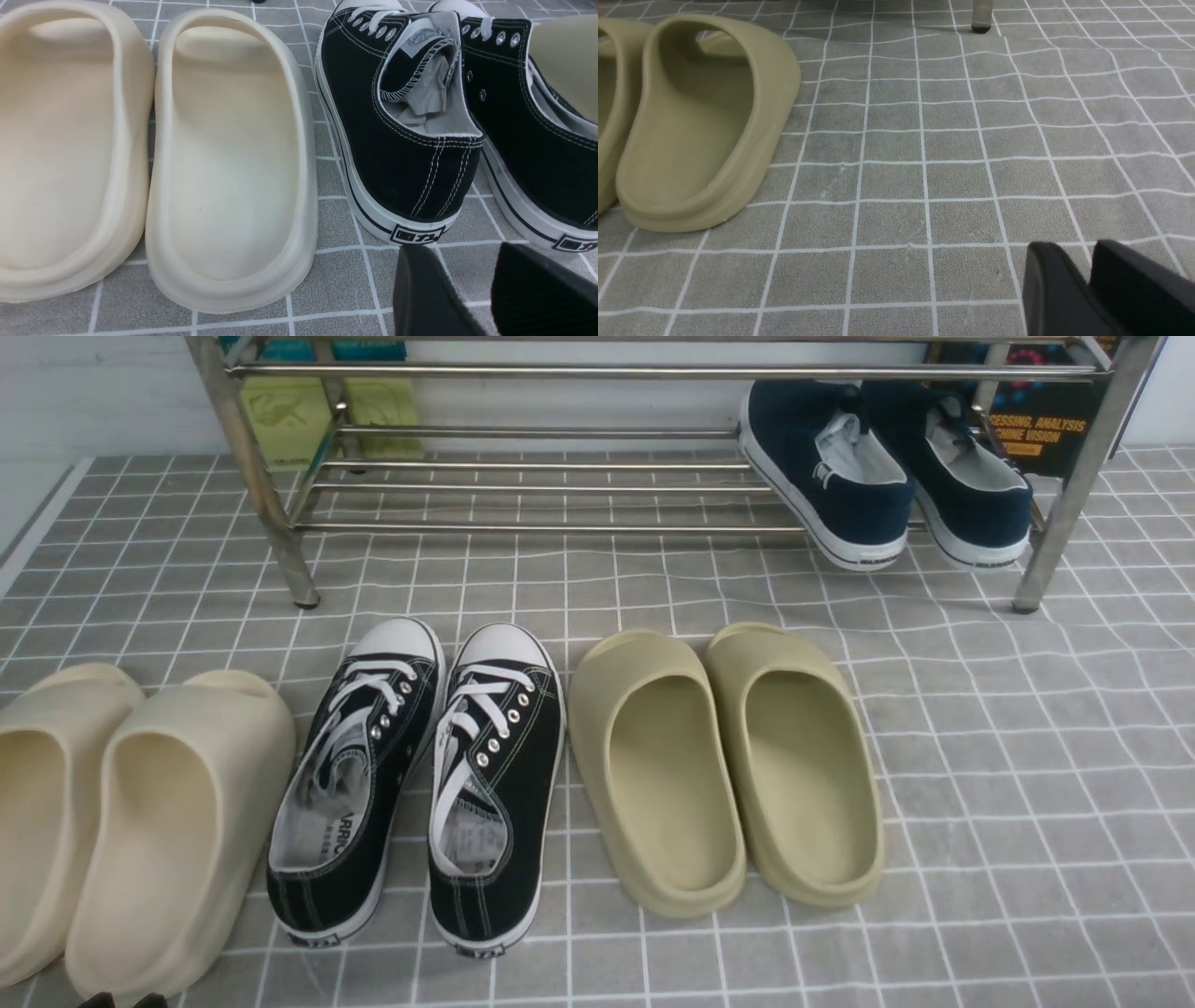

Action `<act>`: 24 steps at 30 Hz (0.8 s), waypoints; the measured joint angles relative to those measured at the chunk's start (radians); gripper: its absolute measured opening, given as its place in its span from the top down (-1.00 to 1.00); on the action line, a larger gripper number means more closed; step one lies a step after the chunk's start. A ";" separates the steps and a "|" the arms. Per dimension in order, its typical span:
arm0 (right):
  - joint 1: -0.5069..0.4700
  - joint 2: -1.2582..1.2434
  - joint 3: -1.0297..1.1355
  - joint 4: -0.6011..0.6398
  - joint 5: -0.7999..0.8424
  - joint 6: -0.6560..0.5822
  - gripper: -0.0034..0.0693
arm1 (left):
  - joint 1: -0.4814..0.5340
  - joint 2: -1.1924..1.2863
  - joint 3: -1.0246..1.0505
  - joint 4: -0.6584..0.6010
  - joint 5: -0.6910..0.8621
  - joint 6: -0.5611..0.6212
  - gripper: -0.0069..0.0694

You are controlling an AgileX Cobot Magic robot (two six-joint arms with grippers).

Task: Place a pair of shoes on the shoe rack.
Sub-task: Use the left arm to grab the shoe closest to it

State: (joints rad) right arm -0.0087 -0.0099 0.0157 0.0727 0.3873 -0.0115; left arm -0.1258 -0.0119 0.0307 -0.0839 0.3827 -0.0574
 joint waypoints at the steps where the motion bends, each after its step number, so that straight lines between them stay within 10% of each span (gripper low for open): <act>1: 0.000 0.000 0.000 0.000 0.000 0.000 0.44 | 0.000 0.000 0.000 0.000 0.000 0.000 0.19; 15: 0.000 0.000 0.000 -0.002 -0.001 0.000 0.40 | 0.000 0.000 0.000 0.008 -0.072 0.000 0.19; 24: 0.000 0.000 0.000 -0.003 -0.001 0.000 0.37 | 0.000 0.000 0.000 0.017 -0.516 0.000 0.19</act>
State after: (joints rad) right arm -0.0087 -0.0099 0.0157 0.0696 0.3866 -0.0115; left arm -0.1258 -0.0119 0.0307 -0.0672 -0.1335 -0.0574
